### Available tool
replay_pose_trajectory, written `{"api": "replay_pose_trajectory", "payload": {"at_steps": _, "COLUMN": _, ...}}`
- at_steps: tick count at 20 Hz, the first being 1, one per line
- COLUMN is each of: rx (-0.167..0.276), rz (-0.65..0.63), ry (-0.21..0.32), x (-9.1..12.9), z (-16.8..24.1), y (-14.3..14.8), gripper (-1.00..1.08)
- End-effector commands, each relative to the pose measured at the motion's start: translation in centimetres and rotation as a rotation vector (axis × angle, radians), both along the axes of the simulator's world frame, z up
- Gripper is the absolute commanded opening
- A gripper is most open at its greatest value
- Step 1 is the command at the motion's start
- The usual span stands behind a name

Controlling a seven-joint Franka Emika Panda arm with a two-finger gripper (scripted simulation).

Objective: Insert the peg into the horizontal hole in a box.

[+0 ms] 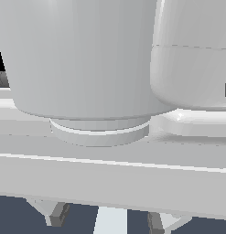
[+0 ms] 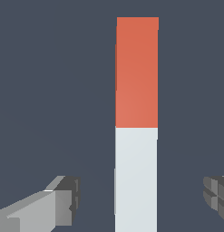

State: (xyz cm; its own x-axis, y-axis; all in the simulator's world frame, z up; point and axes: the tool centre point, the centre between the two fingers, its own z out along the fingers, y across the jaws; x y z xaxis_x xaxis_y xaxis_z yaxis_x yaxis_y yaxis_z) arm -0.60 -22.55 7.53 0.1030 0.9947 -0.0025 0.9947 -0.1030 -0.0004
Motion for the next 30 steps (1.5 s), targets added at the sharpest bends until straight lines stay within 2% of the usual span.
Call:
{"api": "replay_pose_trajectory", "payload": {"at_steps": 1, "rx": 0.002, "rz": -0.004, "ry": -0.001, "x": 0.0, "z": -0.5, "y": -1.0, "gripper": 1.00}}
{"api": "replay_pose_trajectory", "payload": {"at_steps": 9, "rx": 0.002, "rz": -0.008, "ry": 0.000, "x": 0.0, "z": -1.0, "y": -1.4, "gripper": 1.00}}
{"api": "replay_pose_trajectory", "payload": {"at_steps": 19, "rx": 0.002, "rz": -0.008, "ry": 0.000, "x": 0.0, "z": -5.2, "y": -1.4, "gripper": 1.00}}
{"api": "replay_pose_trajectory", "payload": {"at_steps": 24, "rx": 0.003, "rz": -0.007, "ry": -0.001, "x": 0.1, "z": -5.7, "y": -1.4, "gripper": 1.00}}
{"api": "replay_pose_trajectory", "payload": {"at_steps": 25, "rx": 0.003, "rz": -0.007, "ry": -0.001, "x": 0.1, "z": -5.7, "y": -1.4, "gripper": -1.00}}
{"api": "replay_pose_trajectory", "payload": {"at_steps": 30, "rx": 0.003, "rz": -0.007, "ry": -0.001, "x": 0.1, "z": -5.7, "y": -1.4, "gripper": -1.00}}
